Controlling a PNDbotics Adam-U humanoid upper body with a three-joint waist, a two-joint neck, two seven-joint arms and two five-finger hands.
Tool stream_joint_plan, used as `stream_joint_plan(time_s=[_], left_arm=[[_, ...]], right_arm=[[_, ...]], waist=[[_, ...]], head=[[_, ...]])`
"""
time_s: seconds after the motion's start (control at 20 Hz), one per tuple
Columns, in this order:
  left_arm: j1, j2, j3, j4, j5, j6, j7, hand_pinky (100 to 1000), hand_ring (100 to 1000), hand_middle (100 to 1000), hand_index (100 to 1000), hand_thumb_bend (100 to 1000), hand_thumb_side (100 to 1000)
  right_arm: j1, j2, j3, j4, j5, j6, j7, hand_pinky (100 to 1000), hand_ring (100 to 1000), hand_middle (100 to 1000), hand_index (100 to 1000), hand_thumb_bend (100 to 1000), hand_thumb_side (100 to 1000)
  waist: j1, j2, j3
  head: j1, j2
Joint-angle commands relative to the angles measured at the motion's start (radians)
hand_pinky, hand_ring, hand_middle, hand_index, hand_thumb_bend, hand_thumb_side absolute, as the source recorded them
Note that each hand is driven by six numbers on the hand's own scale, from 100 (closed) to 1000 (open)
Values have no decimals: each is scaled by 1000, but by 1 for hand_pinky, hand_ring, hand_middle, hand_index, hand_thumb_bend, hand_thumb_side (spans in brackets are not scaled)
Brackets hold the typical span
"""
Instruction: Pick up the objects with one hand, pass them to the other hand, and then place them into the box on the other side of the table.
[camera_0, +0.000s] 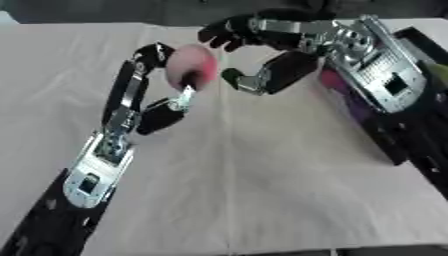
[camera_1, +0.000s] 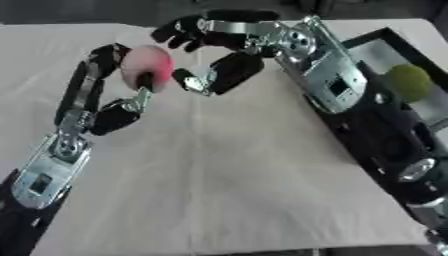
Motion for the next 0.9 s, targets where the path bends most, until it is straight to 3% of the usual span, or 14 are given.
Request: stream_joint_plan(time_s=[0.05,0.3,0.55,0.9], left_arm=[[-26,-9,2,-16,2,0,3,703,665,587,589,100,276],[-31,-15,-3,-13,-4,-4,3,704,666,587,590,100,273],[-34,-21,-5,-8,-9,-6,4,703,665,586,592,100,274],[-40,-24,-13,-12,-11,-31,5,702,663,586,616,100,280]], right_arm=[[-24,-3,-3,-2,2,0,1,939,960,954,970,100,289],[-37,14,10,21,16,-2,14,939,960,954,972,100,327],[-42,25,13,29,10,6,10,936,952,918,944,100,294],[-52,32,18,44,9,35,-42,915,870,758,813,100,118]], waist=[[0,-16,2],[0,-12,6],[-1,-8,7],[0,-8,9]], head=[[-2,-11],[-6,-12],[-6,-12],[-9,-13]])
